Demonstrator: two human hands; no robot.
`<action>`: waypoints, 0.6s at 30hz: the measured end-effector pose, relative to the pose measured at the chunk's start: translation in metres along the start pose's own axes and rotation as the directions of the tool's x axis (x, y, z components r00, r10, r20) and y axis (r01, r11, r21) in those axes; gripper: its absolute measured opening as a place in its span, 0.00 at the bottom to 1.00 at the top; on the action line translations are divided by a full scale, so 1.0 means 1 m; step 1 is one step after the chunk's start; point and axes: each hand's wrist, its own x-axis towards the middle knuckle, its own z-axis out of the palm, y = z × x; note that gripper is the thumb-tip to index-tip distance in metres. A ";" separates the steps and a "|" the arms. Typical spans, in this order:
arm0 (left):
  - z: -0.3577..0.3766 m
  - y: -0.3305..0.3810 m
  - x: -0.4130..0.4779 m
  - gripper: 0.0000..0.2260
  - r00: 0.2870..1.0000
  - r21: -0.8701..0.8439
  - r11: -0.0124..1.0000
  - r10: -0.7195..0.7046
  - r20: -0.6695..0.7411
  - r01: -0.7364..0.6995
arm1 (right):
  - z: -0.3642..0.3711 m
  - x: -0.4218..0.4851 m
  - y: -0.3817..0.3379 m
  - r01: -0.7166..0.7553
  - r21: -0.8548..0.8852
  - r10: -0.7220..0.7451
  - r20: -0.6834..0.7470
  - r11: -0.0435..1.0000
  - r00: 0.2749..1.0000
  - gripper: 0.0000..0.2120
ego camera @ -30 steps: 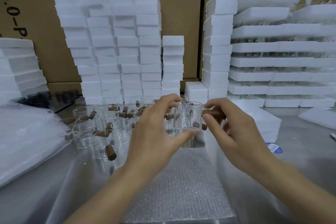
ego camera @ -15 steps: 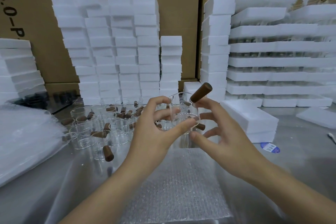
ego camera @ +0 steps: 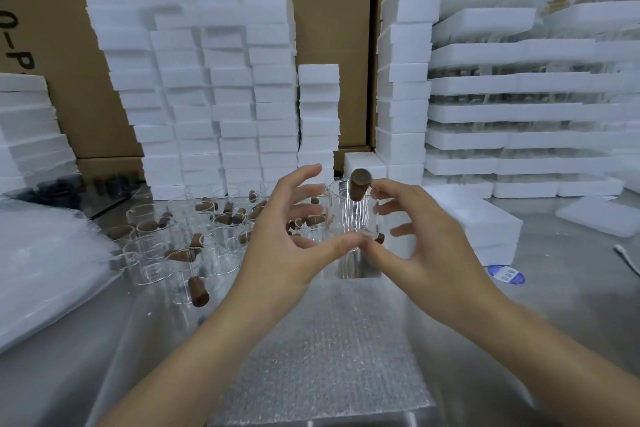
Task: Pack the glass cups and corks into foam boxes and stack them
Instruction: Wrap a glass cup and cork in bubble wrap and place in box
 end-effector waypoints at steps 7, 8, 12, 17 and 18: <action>-0.002 -0.006 -0.003 0.41 0.991 0.207 0.970 0.131 0.011 -0.130 | -0.005 0.001 0.004 0.081 -0.266 -0.072 0.042 0.961 0.997 0.30; -0.002 -0.007 -0.004 0.41 0.986 0.281 0.945 0.165 0.022 -0.164 | -0.006 0.001 0.003 0.098 -0.290 -0.089 0.044 0.952 0.995 0.31; -0.004 -0.008 -0.004 0.40 0.935 0.608 0.718 0.328 0.134 -0.339 | -0.005 0.000 -0.003 0.193 -0.362 -0.188 0.050 0.912 0.981 0.31; -0.002 -0.011 -0.004 0.31 0.943 0.601 0.729 0.288 0.164 -0.327 | -0.005 0.000 -0.010 0.238 -0.314 -0.223 0.085 0.919 0.971 0.30; -0.002 -0.010 -0.004 0.30 0.955 0.568 0.769 0.252 0.155 -0.295 | -0.006 0.000 -0.010 0.241 -0.303 -0.222 0.095 0.922 0.970 0.31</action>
